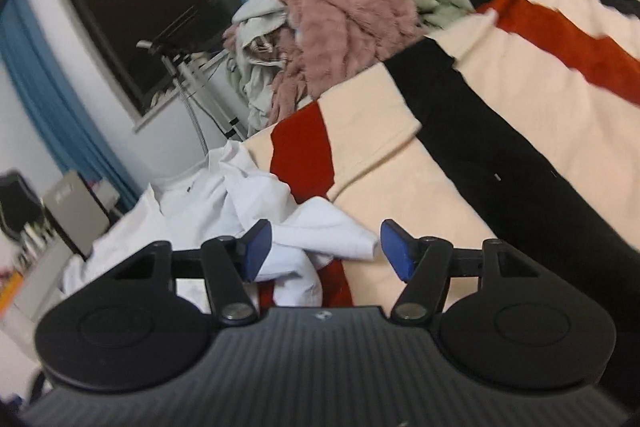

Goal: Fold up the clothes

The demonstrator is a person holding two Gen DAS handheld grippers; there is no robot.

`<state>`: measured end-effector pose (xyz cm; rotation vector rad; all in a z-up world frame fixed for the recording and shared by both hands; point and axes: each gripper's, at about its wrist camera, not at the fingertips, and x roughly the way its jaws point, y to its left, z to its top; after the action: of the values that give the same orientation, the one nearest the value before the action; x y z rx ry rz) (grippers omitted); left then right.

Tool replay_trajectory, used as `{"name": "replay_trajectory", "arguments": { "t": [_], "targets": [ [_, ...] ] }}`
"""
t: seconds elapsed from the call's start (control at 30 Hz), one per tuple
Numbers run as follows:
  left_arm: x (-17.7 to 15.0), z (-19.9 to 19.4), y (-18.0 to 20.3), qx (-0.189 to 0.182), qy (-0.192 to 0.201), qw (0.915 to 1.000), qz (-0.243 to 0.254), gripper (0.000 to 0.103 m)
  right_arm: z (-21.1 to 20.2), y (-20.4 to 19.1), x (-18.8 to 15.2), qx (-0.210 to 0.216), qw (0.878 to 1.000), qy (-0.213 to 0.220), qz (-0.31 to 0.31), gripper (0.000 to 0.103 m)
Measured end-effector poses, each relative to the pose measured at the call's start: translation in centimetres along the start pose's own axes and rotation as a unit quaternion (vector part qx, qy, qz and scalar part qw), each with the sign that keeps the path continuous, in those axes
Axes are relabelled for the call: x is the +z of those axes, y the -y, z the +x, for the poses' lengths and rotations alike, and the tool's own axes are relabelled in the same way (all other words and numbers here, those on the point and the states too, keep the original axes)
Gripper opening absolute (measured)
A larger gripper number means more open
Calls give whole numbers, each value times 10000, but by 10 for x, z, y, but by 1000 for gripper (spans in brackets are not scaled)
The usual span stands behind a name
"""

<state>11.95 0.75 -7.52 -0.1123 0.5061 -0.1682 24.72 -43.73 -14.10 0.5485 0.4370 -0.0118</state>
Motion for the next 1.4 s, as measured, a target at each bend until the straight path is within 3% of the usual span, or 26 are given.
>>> {"name": "replay_trajectory", "arguments": {
  "t": [0.2,0.27,0.37,0.53,0.67,0.77,0.9,0.97,1.03,1.07,1.1,1.17,1.2,1.4],
  "targets": [
    [-3,15,1,-71,-96,9999,29,97,58,-16,-13,-171,9920,-470,-1156,60],
    [-3,20,1,-70,-106,9999,29,97,65,-14,-11,-253,9919,-401,-1181,20],
    [0,26,-2,-68,-114,9999,-47,97,67,-13,-2,-252,9925,-309,-1152,5],
    [4,36,-11,-65,-92,9996,-243,97,58,-20,48,-212,9909,250,-1306,4],
    [-1,49,-18,-184,89,9991,-370,97,78,-21,105,-817,9840,618,-1456,4],
    [-4,71,-21,4,-1,9996,-265,97,117,-19,133,-1500,9737,522,-1635,4],
    [-6,90,-22,115,-156,9997,-149,97,169,-16,137,-1902,9621,145,-1947,4],
    [-6,92,-20,161,-142,9998,-42,97,185,-14,127,-1996,9571,17,-2099,6],
    [-6,93,-20,144,-113,9998,-19,97,191,-10,120,-1950,9601,-110,-2001,9],
    [-6,94,-20,131,-105,9999,-28,97,190,-10,118,-1885,9627,-158,-1934,15],
    [-6,94,-20,111,-103,9999,-47,97,184,-14,116,-1794,9655,-161,-1883,26],
    [-6,92,-17,50,-101,9999,-59,97,170,-22,112,-1616,9704,-125,-1793,76],
    [-6,88,-14,5,-87,9999,-63,97,155,-29,109,-1524,9721,16,-1781,82],
    [-6,62,4,-316,6,9995,7,97,34,-92,94,-868,9812,508,-1647,82]
  ]
}}
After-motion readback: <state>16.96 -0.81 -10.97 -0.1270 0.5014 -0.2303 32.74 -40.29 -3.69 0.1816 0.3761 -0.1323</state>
